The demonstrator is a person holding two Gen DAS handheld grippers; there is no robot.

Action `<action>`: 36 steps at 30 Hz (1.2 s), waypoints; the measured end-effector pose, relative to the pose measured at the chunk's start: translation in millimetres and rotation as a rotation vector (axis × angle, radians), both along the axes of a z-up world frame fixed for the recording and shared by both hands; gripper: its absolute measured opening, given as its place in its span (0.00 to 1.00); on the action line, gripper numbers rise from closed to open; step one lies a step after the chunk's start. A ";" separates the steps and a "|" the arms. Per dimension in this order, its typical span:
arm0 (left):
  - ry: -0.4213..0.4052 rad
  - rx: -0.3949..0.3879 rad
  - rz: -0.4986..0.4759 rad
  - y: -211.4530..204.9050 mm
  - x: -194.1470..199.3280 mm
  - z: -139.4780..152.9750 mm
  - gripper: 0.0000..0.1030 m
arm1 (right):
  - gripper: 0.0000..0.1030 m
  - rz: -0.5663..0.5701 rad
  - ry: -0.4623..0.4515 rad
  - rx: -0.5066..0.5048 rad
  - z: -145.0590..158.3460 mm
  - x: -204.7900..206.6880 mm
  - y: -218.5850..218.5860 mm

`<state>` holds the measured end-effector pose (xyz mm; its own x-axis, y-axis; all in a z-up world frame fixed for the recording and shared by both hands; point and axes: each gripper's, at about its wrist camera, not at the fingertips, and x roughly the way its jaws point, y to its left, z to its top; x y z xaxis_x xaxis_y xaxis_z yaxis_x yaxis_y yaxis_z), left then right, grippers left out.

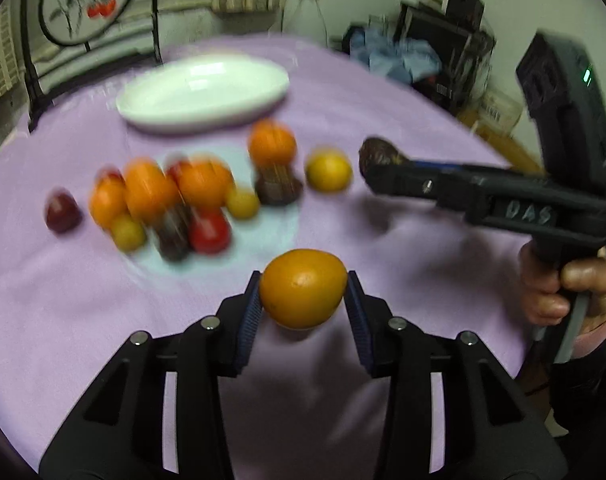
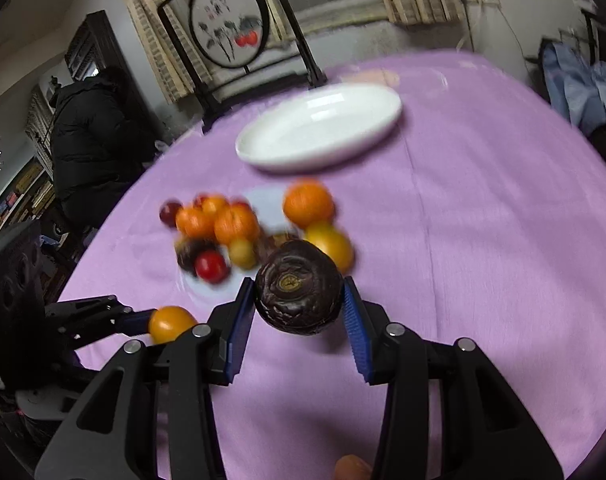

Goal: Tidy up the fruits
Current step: 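Grasp a dark brown round fruit with the right tool while the left tool grasps an orange, then carry both fruits over the white oval plate and open both tools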

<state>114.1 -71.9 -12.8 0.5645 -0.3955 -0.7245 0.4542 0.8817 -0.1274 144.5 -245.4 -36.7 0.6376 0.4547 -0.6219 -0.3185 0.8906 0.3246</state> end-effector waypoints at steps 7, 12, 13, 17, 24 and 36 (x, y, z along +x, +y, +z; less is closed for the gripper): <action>-0.117 -0.010 0.161 27.1 106.6 46.8 0.41 | 0.43 -0.097 -0.123 0.006 34.1 98.7 17.2; -0.049 0.016 0.265 35.5 197.6 33.5 0.41 | 0.43 -0.130 -0.058 -0.110 12.9 184.4 33.9; -0.031 0.019 0.281 36.7 211.0 29.8 0.41 | 0.43 -0.129 -0.041 -0.133 5.8 197.3 37.4; 0.061 0.051 0.295 35.4 248.7 4.6 0.41 | 0.43 -0.081 0.067 -0.149 -11.8 227.1 44.1; 0.112 0.102 0.280 28.1 259.7 -11.4 0.47 | 0.50 -0.046 0.148 -0.186 -20.2 237.3 47.7; -0.031 -0.007 0.417 85.5 203.1 55.2 0.97 | 0.99 -0.021 -0.001 0.022 26.3 167.5 15.2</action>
<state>317.2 13.6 42.3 0.6988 -0.1329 -0.7028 0.0617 0.9901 -0.1259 312.0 -230.2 -10.4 0.6475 0.4547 -0.6116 -0.3001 0.8898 0.3438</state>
